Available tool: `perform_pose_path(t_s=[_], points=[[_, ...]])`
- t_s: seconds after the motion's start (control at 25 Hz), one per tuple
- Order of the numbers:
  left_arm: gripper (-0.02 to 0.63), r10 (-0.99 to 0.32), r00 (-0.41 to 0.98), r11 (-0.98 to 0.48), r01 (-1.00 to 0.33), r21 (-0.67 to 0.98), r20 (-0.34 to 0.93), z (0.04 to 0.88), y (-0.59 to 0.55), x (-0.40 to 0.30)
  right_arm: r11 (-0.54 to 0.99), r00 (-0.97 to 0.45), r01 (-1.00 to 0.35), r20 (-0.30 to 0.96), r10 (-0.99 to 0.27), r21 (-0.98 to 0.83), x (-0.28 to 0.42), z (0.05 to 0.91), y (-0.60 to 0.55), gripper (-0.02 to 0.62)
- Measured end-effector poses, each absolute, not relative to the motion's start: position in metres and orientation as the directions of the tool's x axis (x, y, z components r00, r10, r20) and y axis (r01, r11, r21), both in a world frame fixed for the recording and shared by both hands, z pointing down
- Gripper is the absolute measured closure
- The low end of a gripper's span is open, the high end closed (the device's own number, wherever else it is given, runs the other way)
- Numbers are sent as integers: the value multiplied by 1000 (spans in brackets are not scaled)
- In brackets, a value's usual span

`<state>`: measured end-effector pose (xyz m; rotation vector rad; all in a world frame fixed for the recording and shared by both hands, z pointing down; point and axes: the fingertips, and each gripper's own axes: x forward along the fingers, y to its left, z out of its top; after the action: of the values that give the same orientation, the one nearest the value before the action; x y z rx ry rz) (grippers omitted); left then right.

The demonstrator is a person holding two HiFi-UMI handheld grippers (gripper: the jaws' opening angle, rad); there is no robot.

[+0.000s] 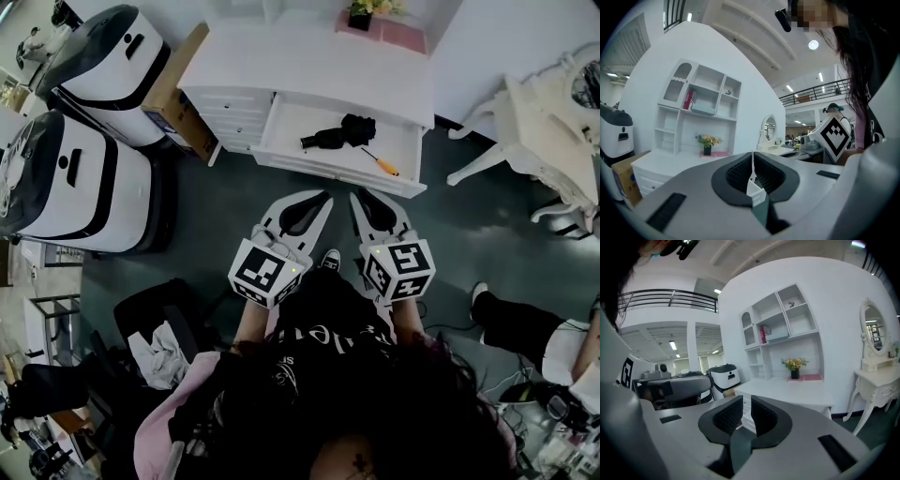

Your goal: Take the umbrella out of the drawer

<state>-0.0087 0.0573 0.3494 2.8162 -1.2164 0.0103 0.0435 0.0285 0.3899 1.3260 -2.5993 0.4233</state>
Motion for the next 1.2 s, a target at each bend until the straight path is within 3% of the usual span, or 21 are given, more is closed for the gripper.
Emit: perform_pose_path(t_s=[0.68,1.2], points=[[583,-741,659,-661,-750,39,128,365,-70,30,579,-630,-776,302,-715,-248,75,412,-103,515],[583,-683,707,-714,-699,37,184,379,-117,47,475,-568,-820,348,-746,-320,101,441,-140,515]])
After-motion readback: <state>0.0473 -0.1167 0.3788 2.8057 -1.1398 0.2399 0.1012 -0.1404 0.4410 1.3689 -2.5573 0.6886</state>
